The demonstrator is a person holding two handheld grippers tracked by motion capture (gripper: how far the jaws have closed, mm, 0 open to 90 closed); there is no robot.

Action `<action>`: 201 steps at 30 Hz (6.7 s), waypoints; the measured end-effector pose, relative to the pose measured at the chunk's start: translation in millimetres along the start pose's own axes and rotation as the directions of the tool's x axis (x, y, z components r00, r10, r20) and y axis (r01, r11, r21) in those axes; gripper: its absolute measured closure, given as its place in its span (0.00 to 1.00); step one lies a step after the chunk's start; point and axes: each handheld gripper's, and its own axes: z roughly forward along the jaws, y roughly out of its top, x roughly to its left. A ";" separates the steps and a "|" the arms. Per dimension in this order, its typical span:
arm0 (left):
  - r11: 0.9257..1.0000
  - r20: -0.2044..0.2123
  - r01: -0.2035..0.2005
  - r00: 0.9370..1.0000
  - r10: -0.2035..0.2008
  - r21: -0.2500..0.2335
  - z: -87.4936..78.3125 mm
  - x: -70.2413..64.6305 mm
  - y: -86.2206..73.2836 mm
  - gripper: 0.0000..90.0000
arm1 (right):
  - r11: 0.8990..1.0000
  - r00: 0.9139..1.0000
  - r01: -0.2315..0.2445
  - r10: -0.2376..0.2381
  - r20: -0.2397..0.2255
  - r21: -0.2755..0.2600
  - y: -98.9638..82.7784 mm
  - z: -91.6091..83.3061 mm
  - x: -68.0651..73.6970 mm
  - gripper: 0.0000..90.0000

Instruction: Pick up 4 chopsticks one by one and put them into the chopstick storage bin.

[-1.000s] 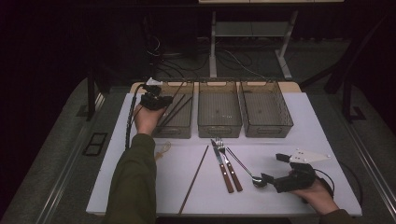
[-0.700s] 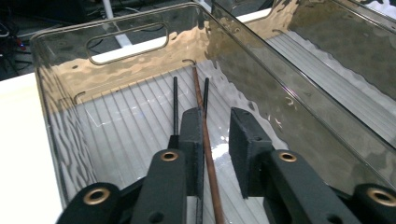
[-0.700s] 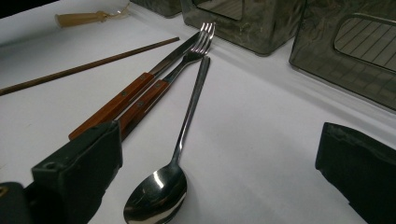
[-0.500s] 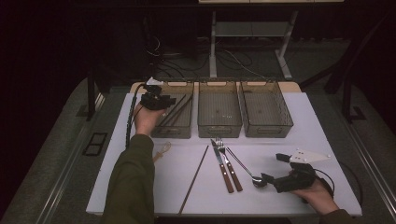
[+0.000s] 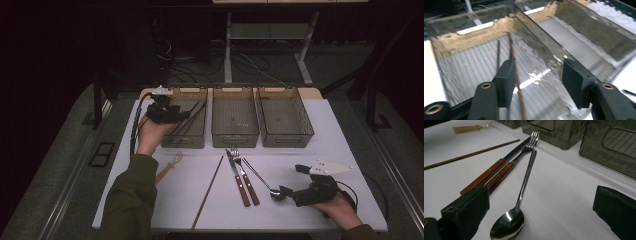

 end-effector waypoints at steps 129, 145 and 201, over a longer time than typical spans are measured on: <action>0.951 0.107 -0.166 0.984 0.142 0.262 -5.7 -138.2 -130.9 0.93 | 1.000 1.000 0.004 -0.004 0.015 0.010 -0.2 0.7 2.0 0.01; 0.950 0.113 -0.182 0.981 0.158 0.255 -4.3 -148.5 -132.9 0.94 | 1.000 1.000 0.006 -0.006 0.018 0.009 -0.1 0.8 2.0 0.01; 0.989 0.179 -0.107 0.980 0.088 0.098 -42.1 -106.7 -90.3 0.95 | 1.000 1.000 0.000 0.000 0.015 0.004 -0.1 0.3 0.6 0.01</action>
